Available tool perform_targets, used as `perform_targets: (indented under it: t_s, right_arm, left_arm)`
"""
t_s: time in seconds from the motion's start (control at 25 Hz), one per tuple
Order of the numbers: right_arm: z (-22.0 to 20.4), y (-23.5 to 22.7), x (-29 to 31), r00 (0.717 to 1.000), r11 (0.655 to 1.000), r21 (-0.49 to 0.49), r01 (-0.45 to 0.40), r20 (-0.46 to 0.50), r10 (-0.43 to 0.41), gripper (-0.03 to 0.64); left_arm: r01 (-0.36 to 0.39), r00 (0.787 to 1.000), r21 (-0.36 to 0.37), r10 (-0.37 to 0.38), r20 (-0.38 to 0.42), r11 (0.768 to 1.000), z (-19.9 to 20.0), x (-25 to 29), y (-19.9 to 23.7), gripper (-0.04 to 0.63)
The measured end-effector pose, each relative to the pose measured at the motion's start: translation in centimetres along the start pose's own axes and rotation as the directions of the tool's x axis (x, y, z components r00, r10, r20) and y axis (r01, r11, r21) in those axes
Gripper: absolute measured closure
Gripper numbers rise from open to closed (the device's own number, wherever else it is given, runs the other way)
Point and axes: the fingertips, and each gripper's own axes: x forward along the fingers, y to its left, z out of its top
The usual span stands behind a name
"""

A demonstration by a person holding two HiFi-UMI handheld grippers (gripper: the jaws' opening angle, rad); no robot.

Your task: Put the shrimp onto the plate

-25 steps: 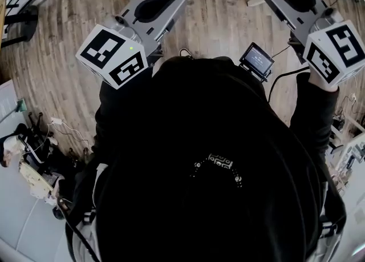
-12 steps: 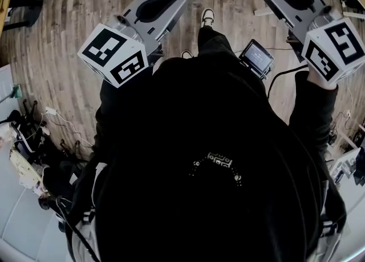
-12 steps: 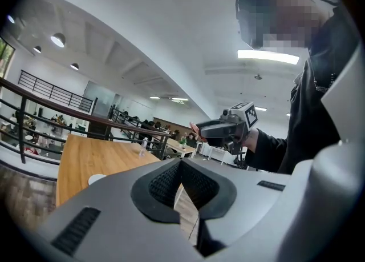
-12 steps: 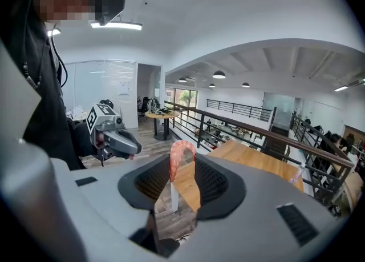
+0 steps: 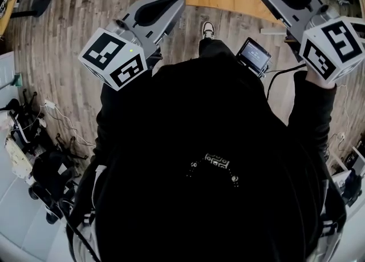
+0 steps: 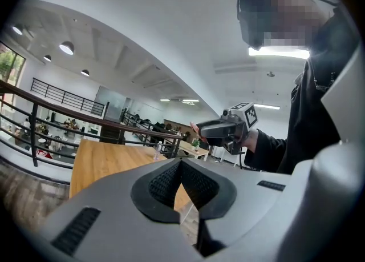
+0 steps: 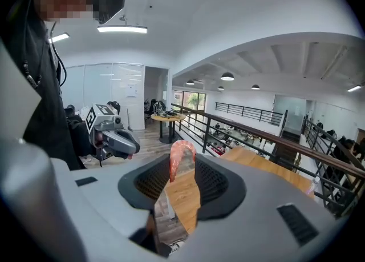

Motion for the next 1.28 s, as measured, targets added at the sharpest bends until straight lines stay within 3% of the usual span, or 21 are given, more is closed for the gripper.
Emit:
perform_targets:
  t_s: [0.28,0.44,0.76,1.0,1.28]
  right_arm:
    - [3.4,-5.0,1.8,0.999,0.999,-0.025,-0.031,-0.01,0.031,0.471]
    - [1.6,-7.7,2.7,0.998,0.998,-0.011,-0.058,0.003,0.058,0.471]
    - [2.2,-9.7,4.3,0.995,0.995,0.011,-0.097,0.011,0.097,0.471]
    - [2.2,-20.3,7.7,0.992,0.992,0.03,-0.125,-0.001,0.125,0.471]
    - [1.2,-21.1,7.1,0.989,0.987,0.051,-0.149,0.003,0.149,0.471]
  left_arm:
    - [-0.031,1.0,0.002,0.031,0.002,1.0,4.6,3.0,3.0,0.589]
    - [-0.029,0.999,0.015,0.03,-0.02,0.999,3.9,6.2,3.4,0.589]
    - [-0.078,0.996,-0.007,0.078,-0.039,0.997,5.6,6.8,6.1,0.589]
    - [-0.094,0.995,-0.027,0.093,-0.046,0.995,8.7,15.6,11.9,0.589]
    - [-0.105,0.992,-0.034,0.102,-0.069,0.994,8.9,17.1,11.1,0.589]
